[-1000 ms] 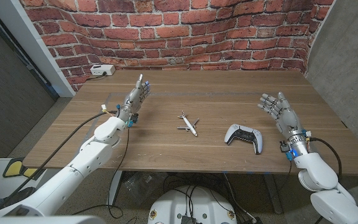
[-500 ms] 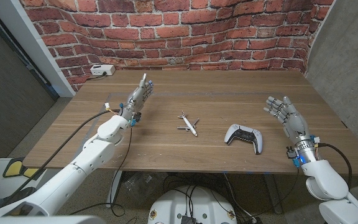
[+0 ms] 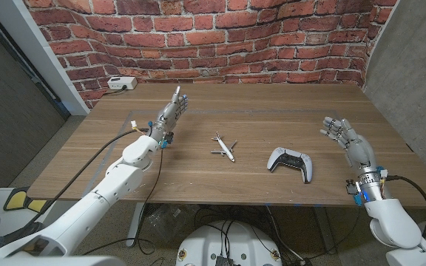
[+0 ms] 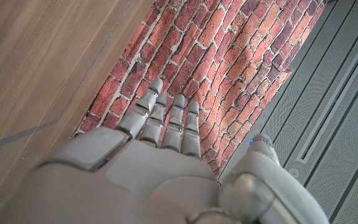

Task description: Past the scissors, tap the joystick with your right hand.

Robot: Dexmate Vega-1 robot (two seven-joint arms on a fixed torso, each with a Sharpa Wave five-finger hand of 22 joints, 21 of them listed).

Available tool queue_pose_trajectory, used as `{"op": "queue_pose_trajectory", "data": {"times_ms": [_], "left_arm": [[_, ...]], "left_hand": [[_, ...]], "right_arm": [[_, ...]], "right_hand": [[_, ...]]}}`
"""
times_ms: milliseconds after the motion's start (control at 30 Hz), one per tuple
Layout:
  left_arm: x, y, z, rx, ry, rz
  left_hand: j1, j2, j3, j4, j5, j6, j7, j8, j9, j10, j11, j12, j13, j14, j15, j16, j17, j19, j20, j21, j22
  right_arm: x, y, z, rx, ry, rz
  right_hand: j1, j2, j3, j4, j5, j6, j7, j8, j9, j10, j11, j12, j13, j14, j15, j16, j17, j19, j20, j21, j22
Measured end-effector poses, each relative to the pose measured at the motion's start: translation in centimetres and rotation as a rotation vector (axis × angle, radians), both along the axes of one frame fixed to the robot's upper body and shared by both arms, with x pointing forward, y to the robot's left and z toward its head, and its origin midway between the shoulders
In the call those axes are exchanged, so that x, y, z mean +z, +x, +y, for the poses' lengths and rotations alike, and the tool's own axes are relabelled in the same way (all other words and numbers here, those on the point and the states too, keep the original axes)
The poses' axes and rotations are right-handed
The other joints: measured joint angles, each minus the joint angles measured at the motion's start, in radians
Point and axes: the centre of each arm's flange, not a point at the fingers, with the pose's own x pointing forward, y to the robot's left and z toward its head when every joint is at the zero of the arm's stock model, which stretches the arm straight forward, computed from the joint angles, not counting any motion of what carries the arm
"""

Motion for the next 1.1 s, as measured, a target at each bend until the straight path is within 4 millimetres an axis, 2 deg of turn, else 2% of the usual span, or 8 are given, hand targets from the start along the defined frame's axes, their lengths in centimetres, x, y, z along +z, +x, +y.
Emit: {"op": "queue_pose_trajectory", "data": {"times_ms": [167, 333, 567, 833, 1000, 1100], "left_arm": [[0.5, -0.3, -0.3, 0.009, -0.001, -0.013], [0.6, -0.6, -0.5, 0.011, -0.003, -0.017], [1.0, -0.9, -0.3, 0.019, -0.006, -0.024], [1.2, -1.1, 0.1, 0.026, -0.008, -0.031], [1.2, -1.2, 0.3, 0.028, -0.010, -0.035], [1.2, -1.3, 0.3, 0.027, -0.011, -0.036]], "left_hand": [[0.000, 0.000, 0.000, 0.000, 0.000, 0.011, 0.000, 0.004, 0.000, 0.006, 0.000, 0.000, 0.000, 0.000, 0.000, 0.000, 0.000, 0.000, 0.000, 0.000, 0.000], [0.000, 0.000, 0.000, 0.000, -0.004, 0.011, 0.000, 0.004, 0.000, 0.006, 0.000, 0.000, 0.000, 0.000, 0.000, 0.000, 0.000, 0.005, -0.006, 0.000, 0.000], [0.002, 0.003, 0.000, 0.000, -0.004, 0.021, 0.000, 0.004, 0.000, 0.006, 0.000, 0.000, 0.000, 0.005, -0.005, 0.000, 0.000, 0.005, -0.006, 0.000, 0.000], [0.002, 0.003, 0.000, 0.000, -0.007, 0.021, 0.000, 0.004, 0.000, 0.006, 0.000, 0.000, 0.000, 0.005, -0.005, 0.000, 0.000, 0.005, -0.006, 0.000, 0.000], [0.002, 0.003, 0.000, 0.000, -0.007, 0.021, 0.000, 0.004, 0.000, 0.006, 0.000, 0.000, 0.000, 0.005, -0.005, 0.000, 0.000, 0.005, -0.006, 0.000, 0.000], [0.002, 0.003, 0.000, 0.000, -0.007, 0.021, 0.000, 0.004, 0.000, 0.006, 0.000, 0.000, 0.000, 0.005, -0.005, 0.000, 0.000, 0.005, -0.006, 0.000, 0.000]], "right_arm": [[-0.1, -0.9, 0.0, -0.072, -0.043, -0.045], [0.0, -2.1, 0.0, -0.159, -0.095, -0.100], [-0.1, -3.4, 0.3, -0.285, -0.206, -0.168], [-0.4, -4.4, 1.0, -0.393, -0.312, -0.232], [-0.7, -4.8, 1.4, -0.472, -0.360, -0.273], [-0.7, -5.0, 1.6, -0.475, -0.369, -0.280]], "right_hand": [[0.000, 0.000, 0.000, 0.000, 0.000, 0.008, -0.009, 0.000, 0.000, 0.016, -0.009, 0.000, 0.000, 0.009, -0.009, 0.000, 0.000, 0.007, -0.007, 0.000, 0.000], [0.000, 0.000, 0.000, 0.000, 0.000, 0.007, -0.029, 0.000, 0.000, 0.018, -0.011, 0.000, 0.000, 0.013, -0.013, -0.004, 0.000, 0.007, -0.007, 0.000, 0.000], [0.000, 0.000, 0.003, -0.003, 0.007, 0.006, -0.040, 0.000, 0.000, 0.018, -0.018, -0.004, 0.000, 0.009, -0.016, -0.009, 0.000, 0.007, -0.007, -0.001, 0.000], [0.004, 0.004, 0.004, -0.004, 0.013, 0.005, -0.049, -0.005, 0.000, 0.012, -0.023, -0.011, 0.000, 0.003, -0.021, -0.015, 0.000, 0.007, -0.007, -0.009, 0.000], [0.008, 0.000, 0.004, -0.004, 0.019, 0.033, -0.076, 0.000, 0.000, 0.009, -0.019, -0.012, 0.000, 0.001, -0.023, -0.016, 0.000, 0.007, -0.007, -0.009, 0.000], [0.008, 0.000, 0.001, -0.007, 0.019, 0.041, -0.077, 0.000, 0.000, -0.001, -0.021, -0.020, 0.000, -0.002, -0.026, -0.016, 0.000, 0.007, -0.007, -0.010, 0.000]]}}
